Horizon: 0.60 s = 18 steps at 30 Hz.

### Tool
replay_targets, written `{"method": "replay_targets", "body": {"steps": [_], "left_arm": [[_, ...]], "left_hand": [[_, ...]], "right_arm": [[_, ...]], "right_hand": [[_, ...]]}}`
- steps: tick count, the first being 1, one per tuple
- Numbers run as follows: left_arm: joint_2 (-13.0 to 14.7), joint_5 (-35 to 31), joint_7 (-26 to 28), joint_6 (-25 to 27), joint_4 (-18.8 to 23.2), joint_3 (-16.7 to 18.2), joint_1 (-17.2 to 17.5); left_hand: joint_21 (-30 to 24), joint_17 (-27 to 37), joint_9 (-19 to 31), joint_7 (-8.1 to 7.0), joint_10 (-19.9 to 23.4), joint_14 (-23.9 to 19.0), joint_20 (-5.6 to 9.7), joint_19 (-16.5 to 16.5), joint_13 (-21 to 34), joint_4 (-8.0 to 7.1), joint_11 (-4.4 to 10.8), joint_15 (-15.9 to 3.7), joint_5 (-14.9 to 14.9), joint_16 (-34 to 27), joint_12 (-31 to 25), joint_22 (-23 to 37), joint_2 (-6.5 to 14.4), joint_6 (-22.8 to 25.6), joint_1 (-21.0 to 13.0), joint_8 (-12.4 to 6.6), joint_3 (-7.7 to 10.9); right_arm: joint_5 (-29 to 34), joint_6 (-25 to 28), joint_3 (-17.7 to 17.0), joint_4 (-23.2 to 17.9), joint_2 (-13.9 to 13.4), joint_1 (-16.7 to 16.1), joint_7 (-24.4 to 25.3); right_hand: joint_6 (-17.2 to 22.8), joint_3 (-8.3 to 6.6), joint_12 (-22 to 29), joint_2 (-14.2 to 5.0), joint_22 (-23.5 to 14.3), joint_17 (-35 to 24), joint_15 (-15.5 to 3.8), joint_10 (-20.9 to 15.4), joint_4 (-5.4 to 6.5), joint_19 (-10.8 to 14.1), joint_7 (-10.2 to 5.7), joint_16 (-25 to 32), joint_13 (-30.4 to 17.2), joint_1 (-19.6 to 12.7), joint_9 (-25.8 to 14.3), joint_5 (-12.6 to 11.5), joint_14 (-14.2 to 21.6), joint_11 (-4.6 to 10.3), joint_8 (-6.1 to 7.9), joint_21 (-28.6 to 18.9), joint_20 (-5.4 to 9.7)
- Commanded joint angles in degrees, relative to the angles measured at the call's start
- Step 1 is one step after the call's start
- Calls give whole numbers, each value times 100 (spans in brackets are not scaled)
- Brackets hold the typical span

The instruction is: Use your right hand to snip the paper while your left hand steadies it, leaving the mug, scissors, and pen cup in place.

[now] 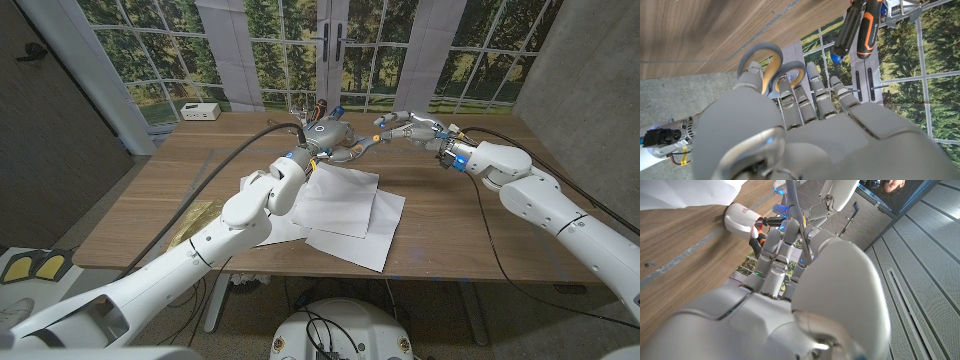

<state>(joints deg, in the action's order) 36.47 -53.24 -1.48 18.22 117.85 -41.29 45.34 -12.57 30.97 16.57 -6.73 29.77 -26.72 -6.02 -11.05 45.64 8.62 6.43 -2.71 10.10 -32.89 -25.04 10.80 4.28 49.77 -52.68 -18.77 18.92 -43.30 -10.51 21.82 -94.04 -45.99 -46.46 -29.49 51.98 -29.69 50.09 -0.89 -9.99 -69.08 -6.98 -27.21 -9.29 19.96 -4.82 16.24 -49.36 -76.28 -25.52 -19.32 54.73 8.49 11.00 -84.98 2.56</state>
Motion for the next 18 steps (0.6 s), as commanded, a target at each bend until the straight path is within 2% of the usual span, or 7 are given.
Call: {"method": "replay_targets", "body": {"steps": [1, 7, 10, 11, 14, 16, 18], "left_arm": [[-5, 327, 166, -137, -39, 13, -37], [-33, 511, 251, -149, -65, 40, -12], [-60, 736, 459, -262, -120, 108, 47], [-61, 817, 500, -297, -131, 130, 62], [-76, 845, 609, -267, -144, 130, 90], [-74, 885, 629, -246, -143, 129, 103], [-63, 897, 643, -238, -148, 116, 100]], "left_hand": [[-25, 360, 110, -56, 681, -161, -17, -91, 599, 11, 566, -952, -5, -248, -2838, 14, 536, 247, -646, -50, 1], [-119, 498, 213, 1, 723, -542, -41, -354, 879, 62, 585, -1010, 5, -427, -3052, 21, 540, 271, -780, -100, 92], [-264, 556, 364, 82, 798, -1314, -38, -747, 1092, 68, 552, -1056, 14, -546, -3189, 37, 539, 275, -903, -191, 291], [-319, 536, 424, 124, 884, -1680, 43, -894, 1052, 78, 545, -1066, 14, -526, -3187, 40, 516, 238, -959, -226, 388], [-393, 478, 457, 181, 938, -2011, 140, -1073, 984, 87, 541, -1070, 6, -432, -3152, 49, 473, 282, -1004, -272, 481], [-448, 392, 419, 184, 1016, -2350, 271, -1173, 891, 91, 541, -1078, -1, -344, -3106, 67, 440, 361, -1049, -289, 541], [-466, 304, 404, 175, 1046, -2528, 297, -1182, 917, 81, 547, -1081, -10, -250, -3121, 80, 423, 363, -1056, -285, 564]], "right_arm": [[-150, 21, -80, 40, -8, -80, -61], [-213, 51, -95, 54, -1, -88, -104], [-219, 57, -96, 60, 1, -85, -120], [-241, 74, -97, 62, 2, -81, -135], [-245, 77, -100, 70, 3, -76, -150], [-270, 89, -106, 75, 8, -74, -165], [-283, 94, -109, 80, 12, -73, -177]], "right_hand": [[14, -26, 7, -58, -18, 10, -652, -6, -1, -19, -6, 18, -30, -13, -1, -41, -38, 34, 6, -20, 564], [23, -27, 0, -54, -17, 11, -652, 4, -4, -24, -11, 20, -26, -14, 0, -42, -32, 7, 9, -18, 566], [18, -29, 4, -54, -17, 12, -652, 4, -4, -24, -7, 18, -32, -13, 0, -44, -35, 11, 7, -17, 564], [12, -28, 5, -58, -19, 12, -652, 2, -1, -20, -14, 18, -32, -10, 0, -44, -34, 10, 4, -21, 564], [19, -29, 3, -54, -17, 12, -652, -1, -2, -23, -13, 17, -28, -10, 1, -45, -37, 12, 8, -17, 563], [16, -31, 6, -55, -18, 13, -652, 2, -3, -22, -2, 16, -35, -11, 1, -46, -38, 14, 6, -18, 565], [17, -32, 7, -55, -16, 13, -652, -1, -4, -26, -13, 16, -35, -11, 1, -47, -36, 5, 7, -14, 565]]}}
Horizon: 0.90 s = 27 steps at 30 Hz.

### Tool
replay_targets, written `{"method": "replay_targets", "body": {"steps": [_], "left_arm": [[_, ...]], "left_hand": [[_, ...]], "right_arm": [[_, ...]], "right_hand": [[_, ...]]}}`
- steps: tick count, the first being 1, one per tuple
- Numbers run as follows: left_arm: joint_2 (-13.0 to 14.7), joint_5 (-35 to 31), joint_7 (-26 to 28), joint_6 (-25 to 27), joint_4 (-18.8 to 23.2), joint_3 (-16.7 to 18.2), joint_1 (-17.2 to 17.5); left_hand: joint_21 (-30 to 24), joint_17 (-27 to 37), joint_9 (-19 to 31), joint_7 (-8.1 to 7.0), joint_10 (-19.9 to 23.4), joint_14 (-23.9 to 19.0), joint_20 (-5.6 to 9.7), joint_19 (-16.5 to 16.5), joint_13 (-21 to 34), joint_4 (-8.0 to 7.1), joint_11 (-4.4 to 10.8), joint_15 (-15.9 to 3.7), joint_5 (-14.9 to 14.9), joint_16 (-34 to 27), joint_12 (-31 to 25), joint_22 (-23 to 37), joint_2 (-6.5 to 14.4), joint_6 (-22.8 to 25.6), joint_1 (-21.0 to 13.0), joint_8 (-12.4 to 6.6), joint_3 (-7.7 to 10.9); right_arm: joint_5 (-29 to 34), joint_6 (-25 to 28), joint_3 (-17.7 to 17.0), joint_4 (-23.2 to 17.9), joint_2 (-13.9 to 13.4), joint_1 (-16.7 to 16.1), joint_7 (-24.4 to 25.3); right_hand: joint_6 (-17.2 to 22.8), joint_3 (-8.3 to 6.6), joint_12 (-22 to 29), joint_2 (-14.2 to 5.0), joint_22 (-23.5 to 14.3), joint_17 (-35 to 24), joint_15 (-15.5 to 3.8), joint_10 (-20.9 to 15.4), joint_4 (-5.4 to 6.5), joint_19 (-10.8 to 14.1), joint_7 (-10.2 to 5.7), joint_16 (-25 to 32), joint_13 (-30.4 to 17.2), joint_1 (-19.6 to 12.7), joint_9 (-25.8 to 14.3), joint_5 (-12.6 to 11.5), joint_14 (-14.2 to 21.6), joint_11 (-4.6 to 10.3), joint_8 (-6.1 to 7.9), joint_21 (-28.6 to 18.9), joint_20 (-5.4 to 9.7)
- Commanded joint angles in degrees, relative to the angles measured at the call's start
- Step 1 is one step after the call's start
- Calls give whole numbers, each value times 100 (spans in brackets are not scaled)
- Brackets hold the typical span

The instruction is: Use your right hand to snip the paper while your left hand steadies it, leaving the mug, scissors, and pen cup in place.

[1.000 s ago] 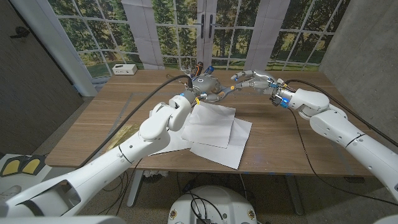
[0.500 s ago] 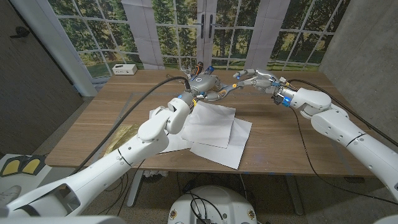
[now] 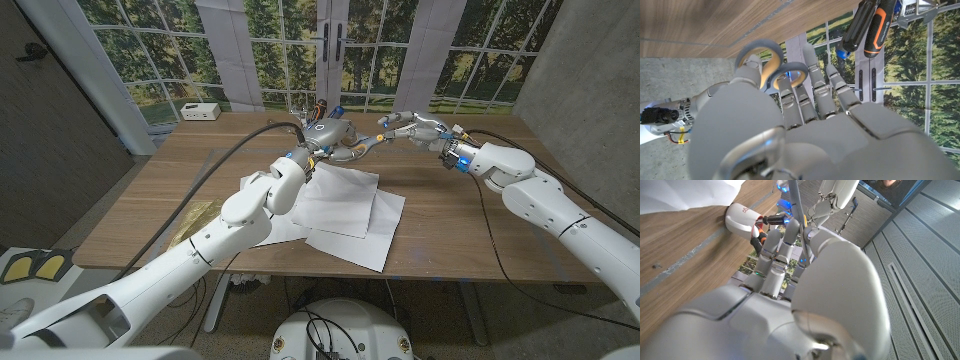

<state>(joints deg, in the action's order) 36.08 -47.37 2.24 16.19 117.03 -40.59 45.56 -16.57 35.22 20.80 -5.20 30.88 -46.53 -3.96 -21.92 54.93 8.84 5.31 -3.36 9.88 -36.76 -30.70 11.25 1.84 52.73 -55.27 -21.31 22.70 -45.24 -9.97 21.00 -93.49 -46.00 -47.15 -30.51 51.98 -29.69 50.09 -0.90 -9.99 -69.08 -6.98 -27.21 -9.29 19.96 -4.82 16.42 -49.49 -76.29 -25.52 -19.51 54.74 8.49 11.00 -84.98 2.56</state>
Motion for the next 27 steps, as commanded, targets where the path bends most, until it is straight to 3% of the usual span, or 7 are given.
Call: {"method": "replay_targets", "body": {"steps": [1, 6, 12, 16, 27], "left_arm": [[-22, 373, 254, -40, -63, 56, 85], [6, 532, 271, -80, -75, 69, 84], [-27, 905, 406, -166, -111, 166, 158], [-95, 1247, 547, -216, -172, 259, 236], [-199, 1859, 928, -256, -282, 390, 387]], "left_hand": [[-87, -162, -31, 19, 936, -695, 152, -131, -22, 45, 657, -1016, 9, 154, -2544, 38, 678, 77, -795, -31, 193], [-171, -200, -30, 42, 933, -1335, 348, -262, 18, 27, 657, -1014, 3, 166, -2535, 49, 631, 82, -756, -45, 187], [-194, -274, 15, 122, 861, -1420, 636, -281, -66, 22, 656, -1014, 22, 349, -2431, 44, 657, 42, -764, -40, 213], [-231, -360, 74, 199, 869, -1433, 742, -350, -142, 33, 651, -1018, 31, 489, -2367, 38, 663, 40, -789, -65, 235], [-249, -386, 152, 228, 919, -1504, 803, -355, -208, 38, 648, -1018, 37, 603, -2314, 30, 667, 19, -813, -89, 265]], "right_arm": [[-92, 46, -28, 25, 13, -3, -77], [-77, 42, -27, 27, 17, 1, -77], [-109, 68, -30, 34, 22, 12, -108], [-110, 74, -36, 27, 28, 6, -88], [-175, 146, -28, 54, 64, 58, -123]], "right_hand": [[17, -32, 9, -52, -16, 13, -652, 0, -5, -27, -12, -2, -25, -10, 1, -28, -37, 4, 7, -15, 566], [9, -32, 10, -55, -18, 13, -651, -3, -1, -26, -16, -1, -25, -6, 2, -29, -34, 17, 4, -17, 564], [14, -34, 17, -58, -17, 14, -652, -10, 2, -30, -12, -1, -34, 0, 2, -32, -34, 15, 6, -14, 561], [5, -34, 19, -57, -17, 13, -652, -2, 2, -31, -22, -1, -44, 3, 2, -32, -33, 28, 3, -14, 562], [7, -35, -1, -51, -20, 13, -653, 2, -4, -31, -11, -3, -18, 1, 3, -37, -37, 10, 6, -19, 566]]}}
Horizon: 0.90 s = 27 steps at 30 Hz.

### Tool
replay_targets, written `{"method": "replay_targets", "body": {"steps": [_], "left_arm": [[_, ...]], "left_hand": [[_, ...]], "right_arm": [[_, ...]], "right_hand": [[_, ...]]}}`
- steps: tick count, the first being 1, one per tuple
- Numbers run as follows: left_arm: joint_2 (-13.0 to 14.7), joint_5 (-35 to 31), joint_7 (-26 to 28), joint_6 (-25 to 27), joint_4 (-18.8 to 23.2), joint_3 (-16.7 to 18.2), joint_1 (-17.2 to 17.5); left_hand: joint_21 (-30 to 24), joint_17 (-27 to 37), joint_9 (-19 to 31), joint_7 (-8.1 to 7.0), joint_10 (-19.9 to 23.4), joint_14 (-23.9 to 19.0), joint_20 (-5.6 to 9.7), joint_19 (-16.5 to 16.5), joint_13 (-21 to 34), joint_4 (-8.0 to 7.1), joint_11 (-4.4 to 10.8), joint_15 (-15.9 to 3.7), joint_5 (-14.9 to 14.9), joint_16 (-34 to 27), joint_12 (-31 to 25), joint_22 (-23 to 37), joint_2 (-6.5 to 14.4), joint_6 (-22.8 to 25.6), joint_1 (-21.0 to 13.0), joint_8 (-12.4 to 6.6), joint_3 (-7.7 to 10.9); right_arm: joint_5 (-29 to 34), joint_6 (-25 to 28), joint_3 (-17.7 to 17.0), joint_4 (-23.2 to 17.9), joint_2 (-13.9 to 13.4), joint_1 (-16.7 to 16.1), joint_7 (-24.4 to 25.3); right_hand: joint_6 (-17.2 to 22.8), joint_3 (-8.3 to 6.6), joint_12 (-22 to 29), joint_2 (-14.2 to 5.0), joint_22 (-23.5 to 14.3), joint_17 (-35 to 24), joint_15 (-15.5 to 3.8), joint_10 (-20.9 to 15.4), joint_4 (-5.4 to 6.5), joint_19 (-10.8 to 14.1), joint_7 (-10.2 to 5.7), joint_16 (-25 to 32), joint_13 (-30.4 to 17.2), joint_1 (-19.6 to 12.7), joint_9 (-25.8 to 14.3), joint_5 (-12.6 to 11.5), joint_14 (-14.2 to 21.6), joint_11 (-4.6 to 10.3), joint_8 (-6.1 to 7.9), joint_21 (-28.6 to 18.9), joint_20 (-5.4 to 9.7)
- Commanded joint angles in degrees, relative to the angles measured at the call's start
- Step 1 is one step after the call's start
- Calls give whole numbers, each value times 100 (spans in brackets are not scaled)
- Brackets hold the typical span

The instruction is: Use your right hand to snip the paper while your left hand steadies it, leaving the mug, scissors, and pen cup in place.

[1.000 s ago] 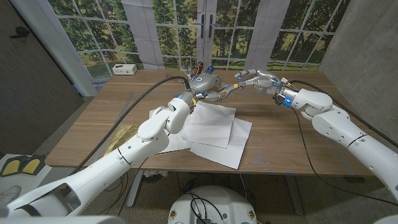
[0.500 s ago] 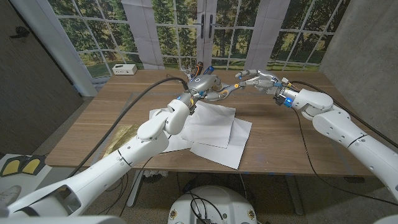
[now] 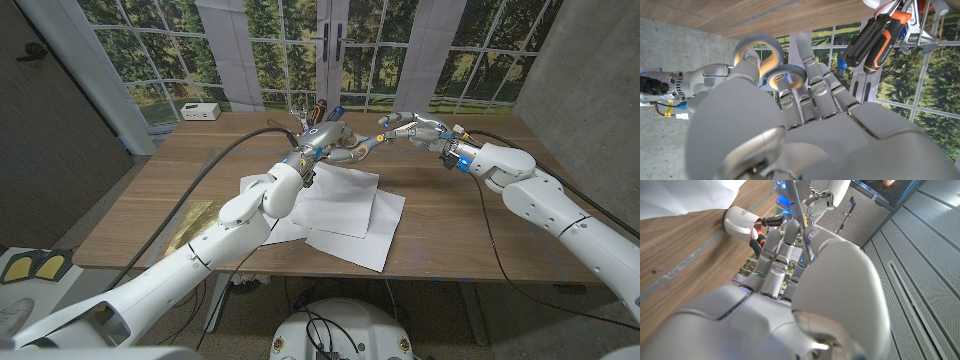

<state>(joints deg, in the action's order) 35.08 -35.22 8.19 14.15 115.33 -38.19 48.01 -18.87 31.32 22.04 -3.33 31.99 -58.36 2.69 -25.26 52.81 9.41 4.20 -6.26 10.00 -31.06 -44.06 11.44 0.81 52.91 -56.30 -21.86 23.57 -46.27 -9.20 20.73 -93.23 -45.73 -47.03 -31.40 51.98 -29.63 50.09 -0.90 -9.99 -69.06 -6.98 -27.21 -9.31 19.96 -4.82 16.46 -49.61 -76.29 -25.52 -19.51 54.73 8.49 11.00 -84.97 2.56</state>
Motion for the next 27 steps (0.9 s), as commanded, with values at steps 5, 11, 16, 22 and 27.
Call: {"method": "replay_targets", "body": {"steps": [5, 11, 16, 22, 27], "left_arm": [[-45, 750, 336, -20, -132, 118, 109], [21, 783, 341, 27, -137, 81, 50], [83, 759, 325, 41, -145, 29, -8], [119, 754, 311, 35, -170, -15, -64], [121, 784, 312, -2, -199, -39, -96]], "left_hand": [[-20, -1, 29, 61, 829, -350, 136, -3, -18, -15, 759, -729, 24, 87, -956, 8, 762, 11, -717, -30, 187], [-22, 1, 17, 47, 846, -369, 134, 10, -19, -15, 760, -728, 23, 124, -950, 6, 759, 10, -723, -15, 195], [-27, 6, 6, 56, 855, -390, 124, 14, -23, -11, 760, -729, 22, 157, -941, 5, 753, 15, -732, -2, 201], [-22, 10, -3, 54, 858, -399, 109, 40, -10, -9, 761, -729, 21, 183, -943, 5, 747, 5, -736, 14, 205], [-23, 16, -12, 44, 856, -400, 99, 52, 2, -9, 761, -730, 20, 214, -941, 5, 741, 15, -740, 22, 208]], "right_arm": [[-52, 66, 4, 37, 50, 81, -42], [-85, 89, -6, 28, 77, 77, -5], [-175, 132, -30, 30, 103, 50, 5], [-275, 185, -67, 40, 125, 19, 21], [-390, 232, -96, 94, 145, 16, -57]], "right_hand": [[2, -44, -1, -54, -20, 11, -653, -31, -2, -30, -10, -4, 11, 1, 3, -40, -30, 31, 4, -21, 565], [-48, -42, -6, -64, -22, 11, -652, -38, 8, -25, -1, 3, 26, 13, -2, -41, -9, -20, -10, -29, 559], [-675, 57, -160, -79, 3, 116, -658, 49, 147, -68, -137, -66, 190, 273, -17, 61, 4, -42, -94, 60, 525], [-1725, 636, -889, -123, 56, 629, -613, 376, 500, -14, -131, -451, 792, 1274, 108, 644, -507, -255, -23, 667, 396], [-2372, 1141, -1503, 214, 70, 1264, -304, 569, 879, 200, 1, -654, 1179, 2386, 288, 956, -1439, -449, -8, 1235, -6]]}}
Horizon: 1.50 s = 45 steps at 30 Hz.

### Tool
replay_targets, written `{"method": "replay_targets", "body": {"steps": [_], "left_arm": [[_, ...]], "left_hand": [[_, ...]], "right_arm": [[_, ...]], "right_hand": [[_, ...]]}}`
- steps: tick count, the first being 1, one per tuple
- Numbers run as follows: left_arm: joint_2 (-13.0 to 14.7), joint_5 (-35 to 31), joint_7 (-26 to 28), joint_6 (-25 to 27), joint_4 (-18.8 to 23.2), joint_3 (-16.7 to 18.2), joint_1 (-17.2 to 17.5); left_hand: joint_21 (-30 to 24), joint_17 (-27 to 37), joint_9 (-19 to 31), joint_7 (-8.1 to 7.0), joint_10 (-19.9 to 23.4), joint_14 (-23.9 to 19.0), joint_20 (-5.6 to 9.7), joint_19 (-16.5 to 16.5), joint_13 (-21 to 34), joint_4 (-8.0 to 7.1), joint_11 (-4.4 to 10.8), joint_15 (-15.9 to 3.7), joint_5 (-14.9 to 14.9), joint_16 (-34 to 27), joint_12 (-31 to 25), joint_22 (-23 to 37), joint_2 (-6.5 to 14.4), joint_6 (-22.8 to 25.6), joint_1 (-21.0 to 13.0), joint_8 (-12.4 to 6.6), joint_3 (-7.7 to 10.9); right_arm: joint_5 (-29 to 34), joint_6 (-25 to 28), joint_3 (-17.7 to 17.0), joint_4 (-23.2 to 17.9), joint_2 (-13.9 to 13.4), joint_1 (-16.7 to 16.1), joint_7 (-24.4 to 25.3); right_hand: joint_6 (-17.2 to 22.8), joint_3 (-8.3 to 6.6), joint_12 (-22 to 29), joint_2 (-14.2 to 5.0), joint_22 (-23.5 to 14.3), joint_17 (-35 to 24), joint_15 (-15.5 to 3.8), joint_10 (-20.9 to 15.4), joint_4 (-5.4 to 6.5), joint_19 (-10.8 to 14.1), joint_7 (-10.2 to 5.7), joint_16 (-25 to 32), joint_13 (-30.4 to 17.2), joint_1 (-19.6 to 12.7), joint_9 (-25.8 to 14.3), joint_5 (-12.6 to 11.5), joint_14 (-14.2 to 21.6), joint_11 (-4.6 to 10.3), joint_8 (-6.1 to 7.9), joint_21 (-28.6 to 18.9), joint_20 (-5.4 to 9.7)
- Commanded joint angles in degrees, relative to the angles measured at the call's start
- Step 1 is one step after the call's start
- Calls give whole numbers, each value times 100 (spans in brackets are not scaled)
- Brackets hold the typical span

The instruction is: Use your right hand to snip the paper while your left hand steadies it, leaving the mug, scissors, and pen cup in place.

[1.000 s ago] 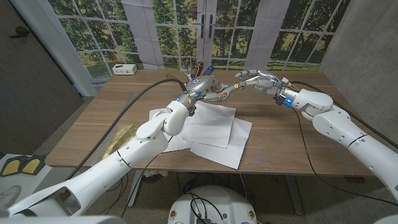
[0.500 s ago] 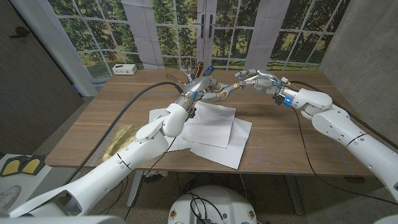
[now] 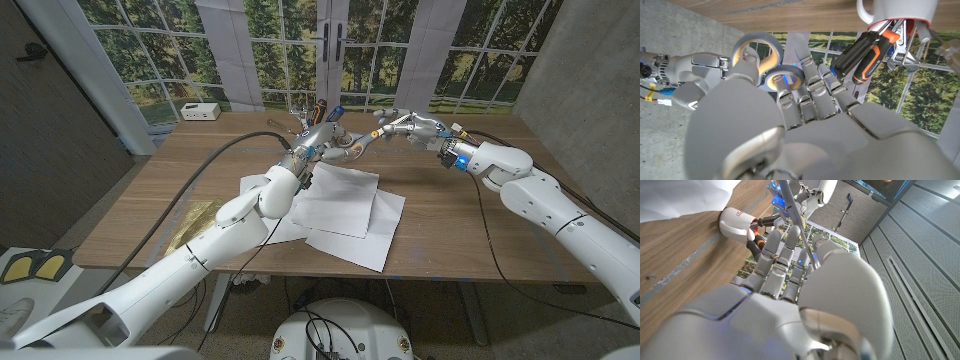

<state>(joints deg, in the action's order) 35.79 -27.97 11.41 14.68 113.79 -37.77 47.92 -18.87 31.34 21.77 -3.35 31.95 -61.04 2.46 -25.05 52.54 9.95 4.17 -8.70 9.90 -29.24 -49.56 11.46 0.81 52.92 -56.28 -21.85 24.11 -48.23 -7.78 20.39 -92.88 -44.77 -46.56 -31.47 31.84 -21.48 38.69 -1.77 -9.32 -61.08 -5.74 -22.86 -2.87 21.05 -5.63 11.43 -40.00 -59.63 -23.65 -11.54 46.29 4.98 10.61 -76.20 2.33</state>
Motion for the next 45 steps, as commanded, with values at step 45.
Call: {"method": "replay_targets", "body": {"steps": [45], "left_arm": [[-472, 2747, 86, -2485, -1160, 531, 145]], "left_hand": [[-50, 82, -48, 76, 813, -152, 161, 63, -29, -79, 732, -492, 37, 309, -257, -3, 738, 51, -746, 110, 170]], "right_arm": [[-752, 414, -356, 402, 347, -172, 107]], "right_hand": [[-1578, 1142, -1611, 883, -5, 2071, 289, 502, 864, 90, 318, -47, 972, 2409, 564, -34, -1675, -421, 39, 1719, -614]]}}
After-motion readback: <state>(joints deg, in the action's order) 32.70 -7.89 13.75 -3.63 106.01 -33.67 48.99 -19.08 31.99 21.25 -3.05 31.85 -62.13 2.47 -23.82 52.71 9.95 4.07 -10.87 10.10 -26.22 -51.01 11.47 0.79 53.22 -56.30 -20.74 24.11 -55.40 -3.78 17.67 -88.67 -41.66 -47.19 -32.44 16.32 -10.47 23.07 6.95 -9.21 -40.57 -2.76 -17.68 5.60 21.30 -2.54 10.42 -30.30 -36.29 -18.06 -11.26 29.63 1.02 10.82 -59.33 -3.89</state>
